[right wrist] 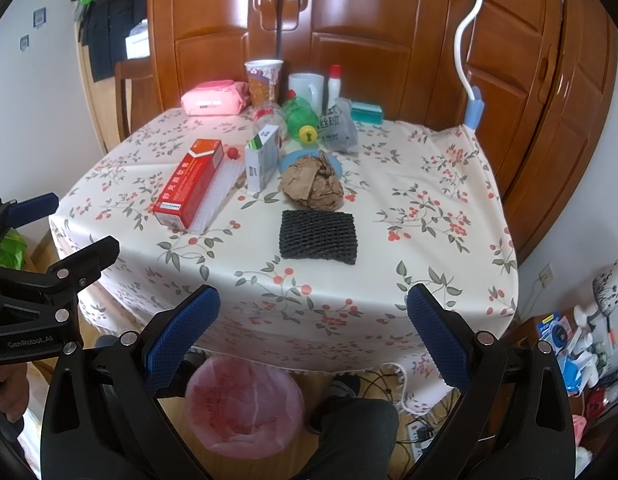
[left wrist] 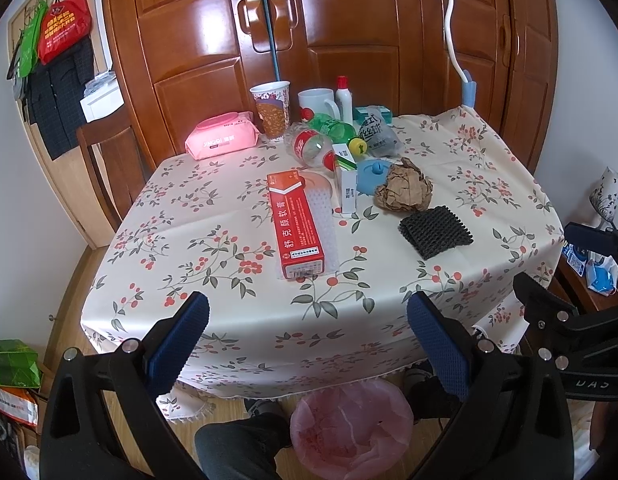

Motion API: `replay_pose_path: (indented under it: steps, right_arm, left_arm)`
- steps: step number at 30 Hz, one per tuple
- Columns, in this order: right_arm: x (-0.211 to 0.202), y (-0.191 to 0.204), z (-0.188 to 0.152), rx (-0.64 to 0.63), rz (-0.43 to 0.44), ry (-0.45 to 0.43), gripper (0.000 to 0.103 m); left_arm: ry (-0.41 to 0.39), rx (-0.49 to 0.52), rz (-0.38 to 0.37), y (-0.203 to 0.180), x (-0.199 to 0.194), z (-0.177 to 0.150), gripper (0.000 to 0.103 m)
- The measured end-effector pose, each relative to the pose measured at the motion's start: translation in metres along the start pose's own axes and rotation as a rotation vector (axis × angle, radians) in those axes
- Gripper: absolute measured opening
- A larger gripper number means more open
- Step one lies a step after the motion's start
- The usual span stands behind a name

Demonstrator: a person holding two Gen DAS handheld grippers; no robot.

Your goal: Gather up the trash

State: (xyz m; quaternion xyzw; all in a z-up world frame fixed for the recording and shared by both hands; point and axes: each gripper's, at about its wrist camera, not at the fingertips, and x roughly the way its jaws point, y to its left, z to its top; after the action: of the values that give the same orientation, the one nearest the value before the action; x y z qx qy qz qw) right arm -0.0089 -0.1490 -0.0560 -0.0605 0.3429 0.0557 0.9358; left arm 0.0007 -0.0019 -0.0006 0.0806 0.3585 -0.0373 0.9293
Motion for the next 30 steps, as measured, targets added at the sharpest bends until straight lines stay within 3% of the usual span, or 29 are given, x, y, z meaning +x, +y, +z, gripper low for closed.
replay_pose_path:
  steps: [30]
  right_arm:
    - [0.004,0.0058,-0.0009,-0.009,-0.005,0.008,0.097]
  left_arm:
    - [0.001,-0.004,-0.008,-0.0002,0.0038,-0.0042,0.098]
